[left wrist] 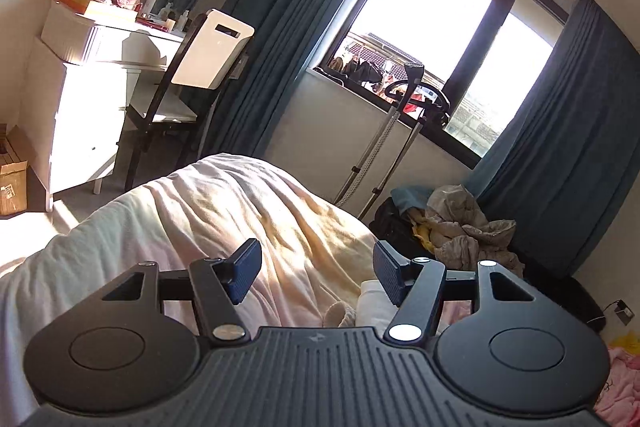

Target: Fold clothes

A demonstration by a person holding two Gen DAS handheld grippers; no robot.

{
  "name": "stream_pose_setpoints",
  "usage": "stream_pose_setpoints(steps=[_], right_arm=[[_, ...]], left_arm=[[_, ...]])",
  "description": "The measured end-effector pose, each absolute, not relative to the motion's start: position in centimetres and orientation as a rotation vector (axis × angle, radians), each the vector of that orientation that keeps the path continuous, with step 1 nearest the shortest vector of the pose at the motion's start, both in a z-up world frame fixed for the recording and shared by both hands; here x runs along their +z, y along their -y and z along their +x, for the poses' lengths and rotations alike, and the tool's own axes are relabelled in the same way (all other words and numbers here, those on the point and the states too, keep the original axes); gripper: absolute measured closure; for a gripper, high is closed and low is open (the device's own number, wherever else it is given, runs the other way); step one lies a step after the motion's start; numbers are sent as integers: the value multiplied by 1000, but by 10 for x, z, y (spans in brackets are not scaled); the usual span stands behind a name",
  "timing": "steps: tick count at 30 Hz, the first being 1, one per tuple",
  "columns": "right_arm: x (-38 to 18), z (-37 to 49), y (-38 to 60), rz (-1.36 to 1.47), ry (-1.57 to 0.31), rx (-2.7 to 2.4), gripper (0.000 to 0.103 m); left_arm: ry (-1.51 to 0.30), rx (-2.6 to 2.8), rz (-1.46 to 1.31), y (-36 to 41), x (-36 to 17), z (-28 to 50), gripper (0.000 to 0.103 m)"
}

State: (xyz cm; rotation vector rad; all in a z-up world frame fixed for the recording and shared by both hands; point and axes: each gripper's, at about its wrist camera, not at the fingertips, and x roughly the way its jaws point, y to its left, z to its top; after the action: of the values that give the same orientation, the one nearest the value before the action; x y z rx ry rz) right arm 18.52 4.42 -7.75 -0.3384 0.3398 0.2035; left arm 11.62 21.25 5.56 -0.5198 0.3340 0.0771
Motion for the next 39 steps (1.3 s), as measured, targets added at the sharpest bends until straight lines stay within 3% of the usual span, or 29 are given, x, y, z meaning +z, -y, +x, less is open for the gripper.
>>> stream_pose_setpoints(steps=[4, 6, 8, 14, 20, 24, 27, 31, 39], right_arm=[[-62, 182, -23, -269, -366, 302, 64], [-54, 169, -6, -211, -370, 391, 41], [-44, 147, 18, -137, -366, 488, 36], [-19, 95, 103, -74, -331, 492, 36], [-41, 99, 177, 23, -351, 216, 32], [-69, 115, 187, 49, -428, 172, 32], [-95, 127, 189, 93, -538, 187, 29], [-96, 123, 193, 131, -525, 177, 27], [-86, 113, 198, 158, -460, 140, 27]], left_arm=[[-351, 33, -546, -209, 51, 120, 37], [-349, 25, -487, -196, 51, 119, 37], [-361, 12, -428, -181, 49, 119, 37], [-437, -51, -320, -141, 32, 124, 37], [-438, -33, -200, -103, 21, 122, 37], [-457, -9, -138, -88, 12, 117, 36], [-459, 5, -93, -80, 3, 108, 26], [-439, 9, -3, -64, -4, 94, 19], [-496, 34, 226, -35, -26, 95, 18]])
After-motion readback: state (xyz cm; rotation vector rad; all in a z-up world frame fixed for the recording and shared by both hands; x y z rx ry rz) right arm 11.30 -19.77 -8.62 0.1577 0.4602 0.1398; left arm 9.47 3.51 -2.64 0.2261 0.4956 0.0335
